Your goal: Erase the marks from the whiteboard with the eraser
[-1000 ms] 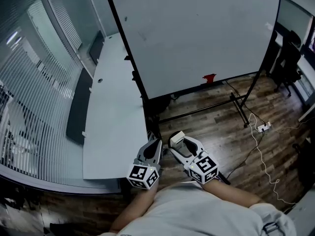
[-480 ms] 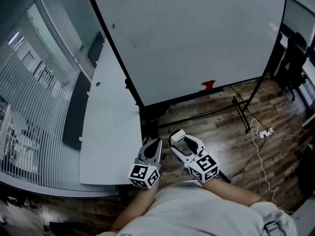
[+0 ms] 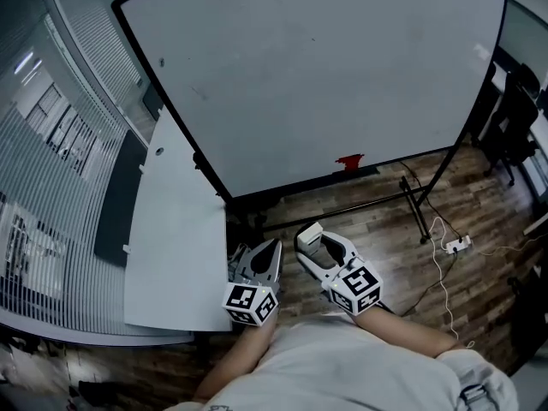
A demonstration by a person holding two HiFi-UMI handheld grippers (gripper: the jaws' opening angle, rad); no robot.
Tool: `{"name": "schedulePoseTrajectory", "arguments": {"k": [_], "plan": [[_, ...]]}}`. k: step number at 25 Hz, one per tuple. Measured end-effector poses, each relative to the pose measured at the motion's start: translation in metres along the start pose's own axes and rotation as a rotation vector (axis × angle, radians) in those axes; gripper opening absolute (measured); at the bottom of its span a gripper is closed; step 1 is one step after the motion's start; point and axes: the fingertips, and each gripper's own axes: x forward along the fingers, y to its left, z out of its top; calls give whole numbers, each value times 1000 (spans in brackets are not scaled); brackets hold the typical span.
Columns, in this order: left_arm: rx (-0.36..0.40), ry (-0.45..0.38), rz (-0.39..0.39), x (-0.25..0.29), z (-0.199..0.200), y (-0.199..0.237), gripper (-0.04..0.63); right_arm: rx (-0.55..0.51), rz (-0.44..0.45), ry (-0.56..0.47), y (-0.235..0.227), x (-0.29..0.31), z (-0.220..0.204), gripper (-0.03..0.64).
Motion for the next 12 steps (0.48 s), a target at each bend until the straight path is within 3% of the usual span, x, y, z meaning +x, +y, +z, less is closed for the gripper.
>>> {"name": "schedulePoseTrajectory", "arguments": {"k": [12], "plan": [[-4,42,22,42,-15,0,6,31,9,14,-42,5,-11,245]]}}
